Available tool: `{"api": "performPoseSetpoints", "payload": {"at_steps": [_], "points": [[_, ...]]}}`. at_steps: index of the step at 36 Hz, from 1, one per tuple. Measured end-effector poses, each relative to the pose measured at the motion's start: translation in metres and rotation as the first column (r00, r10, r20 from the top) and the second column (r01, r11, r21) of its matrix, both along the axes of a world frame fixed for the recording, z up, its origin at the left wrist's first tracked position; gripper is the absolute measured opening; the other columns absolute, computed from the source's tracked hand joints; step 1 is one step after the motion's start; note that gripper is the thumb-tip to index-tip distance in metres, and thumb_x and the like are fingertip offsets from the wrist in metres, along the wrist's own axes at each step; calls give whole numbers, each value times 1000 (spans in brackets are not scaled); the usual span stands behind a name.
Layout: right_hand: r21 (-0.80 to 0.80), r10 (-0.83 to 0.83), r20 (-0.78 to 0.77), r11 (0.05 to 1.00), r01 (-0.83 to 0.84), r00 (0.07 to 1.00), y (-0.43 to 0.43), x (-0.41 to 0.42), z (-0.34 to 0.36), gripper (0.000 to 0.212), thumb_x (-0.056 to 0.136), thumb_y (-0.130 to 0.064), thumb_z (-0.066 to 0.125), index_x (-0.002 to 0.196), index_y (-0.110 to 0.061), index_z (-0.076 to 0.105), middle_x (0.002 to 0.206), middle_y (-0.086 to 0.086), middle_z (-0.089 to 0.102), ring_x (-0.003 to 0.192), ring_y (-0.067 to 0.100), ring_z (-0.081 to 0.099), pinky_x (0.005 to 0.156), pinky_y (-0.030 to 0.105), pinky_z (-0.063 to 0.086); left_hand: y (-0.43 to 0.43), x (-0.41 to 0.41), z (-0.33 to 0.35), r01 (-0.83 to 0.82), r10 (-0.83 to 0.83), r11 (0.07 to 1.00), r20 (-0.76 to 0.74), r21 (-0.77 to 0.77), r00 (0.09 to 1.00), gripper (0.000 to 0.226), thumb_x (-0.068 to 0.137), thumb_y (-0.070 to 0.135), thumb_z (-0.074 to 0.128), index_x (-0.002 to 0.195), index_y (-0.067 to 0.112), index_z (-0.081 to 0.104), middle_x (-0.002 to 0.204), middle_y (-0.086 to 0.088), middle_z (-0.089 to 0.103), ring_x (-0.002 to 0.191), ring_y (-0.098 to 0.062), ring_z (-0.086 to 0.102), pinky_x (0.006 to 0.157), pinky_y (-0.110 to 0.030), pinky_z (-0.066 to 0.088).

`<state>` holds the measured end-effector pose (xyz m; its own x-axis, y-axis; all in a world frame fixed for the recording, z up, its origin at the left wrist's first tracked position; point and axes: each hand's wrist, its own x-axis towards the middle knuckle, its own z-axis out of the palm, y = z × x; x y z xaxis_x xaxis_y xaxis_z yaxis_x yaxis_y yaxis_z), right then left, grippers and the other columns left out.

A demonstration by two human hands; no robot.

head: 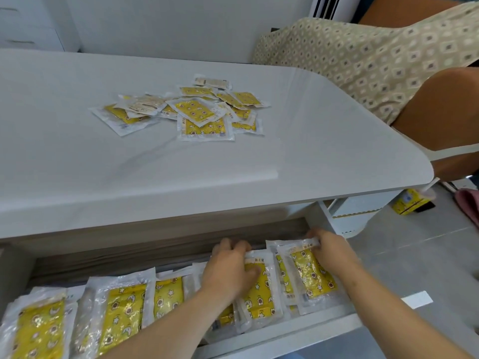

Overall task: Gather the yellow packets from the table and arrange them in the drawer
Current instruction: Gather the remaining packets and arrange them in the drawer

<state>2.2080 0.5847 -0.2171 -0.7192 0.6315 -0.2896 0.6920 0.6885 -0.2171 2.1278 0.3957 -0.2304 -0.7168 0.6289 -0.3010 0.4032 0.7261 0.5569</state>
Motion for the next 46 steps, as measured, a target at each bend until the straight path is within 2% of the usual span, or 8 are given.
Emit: {"api": "performPoseSetpoints", "payload": {"at_steps": [7, 12, 17, 21, 25, 31, 40, 46], "points": [[247, 133, 168, 953, -173, 977, -9, -5, 5, 44, 93, -10, 41, 135, -21, 43, 138, 5, 45, 126, 26, 38, 100, 36, 39, -13, -11, 3, 62, -59, 998, 106, -23, 993, 73, 78, 47, 67, 141, 33, 33, 138, 0, 29, 132, -19, 23, 106, -29, 28], [-38, 318, 200, 948, -317, 927, -20, -13, -1, 62, 92, -42, 49, 147, -34, 22, 155, -5, 20, 141, 26, 18, 113, 37, 22, -19, -14, 2, 45, -32, 997, 168, -71, 985, 74, 77, 43, 71, 139, 31, 33, 135, -3, 30, 128, -22, 33, 106, -32, 34], [-90, 330, 288, 944, -317, 899, -18, -10, -6, 65, 88, -40, 58, 145, -34, 26, 153, -4, 27, 140, 24, 22, 112, 36, 25, -18, -16, 4, -7, 11, 1000, 238, -19, 971, 69, 78, 30, 74, 136, 30, 37, 134, -2, 32, 113, -21, 52, 93, -24, 43], [-50, 330, 294, 943, -330, 897, -19, -10, -3, 58, 85, -30, 60, 137, -30, 36, 146, -3, 35, 135, 23, 30, 106, 33, 30, -20, -16, 5, -3, 4, 1000, 232, -3, 973, 67, 79, 25, 73, 136, 31, 38, 135, -3, 32, 111, -20, 53, 86, -18, 41], [-28, 367, 279, 927, -374, 888, -24, -14, -1, 72, 82, -29, 58, 145, -29, 24, 154, -4, 20, 142, 24, 15, 113, 36, 19, -22, -16, 6, 17, -14, 1000, 213, -14, 977, 63, 80, 23, 71, 134, 33, 40, 135, -3, 30, 103, -18, 51, 87, -18, 41], [-101, 374, 322, 927, -361, 870, -27, -19, -3, 77, 89, -50, 50, 150, -32, 8, 158, -3, 15, 145, 25, 8, 116, 40, 10, -12, -4, 7, 51, -52, 987, 0, -155, 999, 66, 79, 55, 61, 134, 29, 37, 134, -4, 32, 126, -24, 31, 106, -36, 33], [-5, 358, 312, 927, -375, 880, -31, -17, -3, 50, 93, -51, 41, 137, -27, 42, 139, 3, 40, 132, 24, 31, 107, 33, 25, -22, -14, 6, 91, -90, 963, 16, -253, 996, 73, 77, 49, 68, 137, 27, 33, 136, -6, 37, 127, -26, 34, 105, -37, 34], [-21, 472, 175, 879, -476, 864, -38, -19, 2, 55, 97, -40, 40, 148, -32, 21, 158, -9, 14, 145, 18, 10, 115, 33, 10, -35, -26, 12, 82, -106, 915, -39, -394, 994, 65, 79, 36, 68, 136, 30, 37, 137, -6, 38, 129, -27, 32, 106, -39, 28]]}}
